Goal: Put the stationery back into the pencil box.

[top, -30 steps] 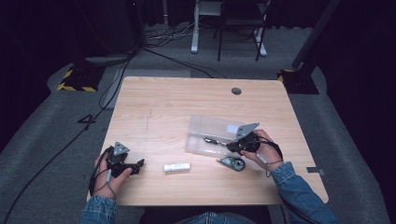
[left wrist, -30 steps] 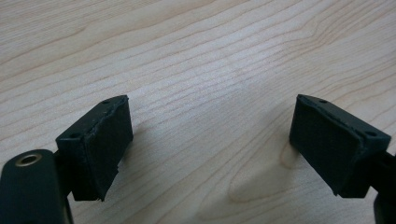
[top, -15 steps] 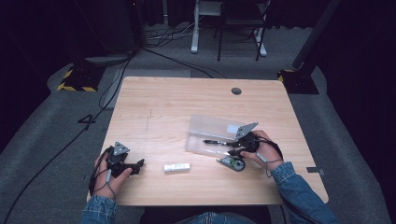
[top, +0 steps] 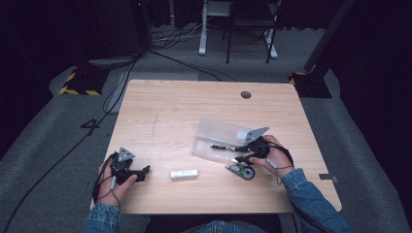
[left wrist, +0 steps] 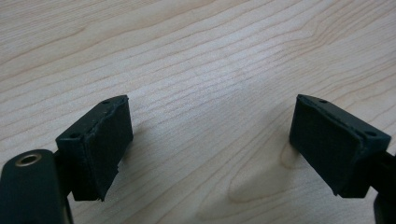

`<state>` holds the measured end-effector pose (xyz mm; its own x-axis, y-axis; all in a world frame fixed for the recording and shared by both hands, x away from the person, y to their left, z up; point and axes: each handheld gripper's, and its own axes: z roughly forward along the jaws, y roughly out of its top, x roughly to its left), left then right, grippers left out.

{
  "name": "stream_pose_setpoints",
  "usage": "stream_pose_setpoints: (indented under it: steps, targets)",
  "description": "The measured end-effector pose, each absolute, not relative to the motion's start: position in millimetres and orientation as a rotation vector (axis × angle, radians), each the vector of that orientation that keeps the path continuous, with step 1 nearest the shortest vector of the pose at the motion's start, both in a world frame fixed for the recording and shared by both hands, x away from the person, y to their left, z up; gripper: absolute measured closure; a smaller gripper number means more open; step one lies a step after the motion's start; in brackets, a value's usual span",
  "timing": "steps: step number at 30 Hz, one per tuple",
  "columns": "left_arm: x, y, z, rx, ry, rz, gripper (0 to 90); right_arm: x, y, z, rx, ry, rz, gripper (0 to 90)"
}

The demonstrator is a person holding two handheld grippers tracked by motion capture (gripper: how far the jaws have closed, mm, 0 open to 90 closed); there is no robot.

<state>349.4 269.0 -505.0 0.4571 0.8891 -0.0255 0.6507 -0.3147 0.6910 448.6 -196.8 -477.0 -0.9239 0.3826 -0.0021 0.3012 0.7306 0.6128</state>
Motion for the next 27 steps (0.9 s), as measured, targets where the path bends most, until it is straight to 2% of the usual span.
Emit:
stream_pose_setpoints:
  steps: [7, 19, 25, 27]
  targets:
    - [349, 269, -505, 2.070, 1.280, 0.485, 13.6, 449, -192, -481, 0.547, 2.802, 0.971, 53.4]
    - [349, 269, -505, 2.071, 1.279, 0.483, 13.6, 449, -187, -476, 0.541, 2.775, 1.087, 52.7]
    - [349, 269, -505, 2.070, 1.279, 0.485, 13.6, 447, -168, -468, 0.517, 2.751, 1.094, 69.1]
    - [349, 269, -505, 2.070, 1.280, 0.485, 13.6, 448, -165, -468, 0.511, 2.750, 1.083, 70.6]
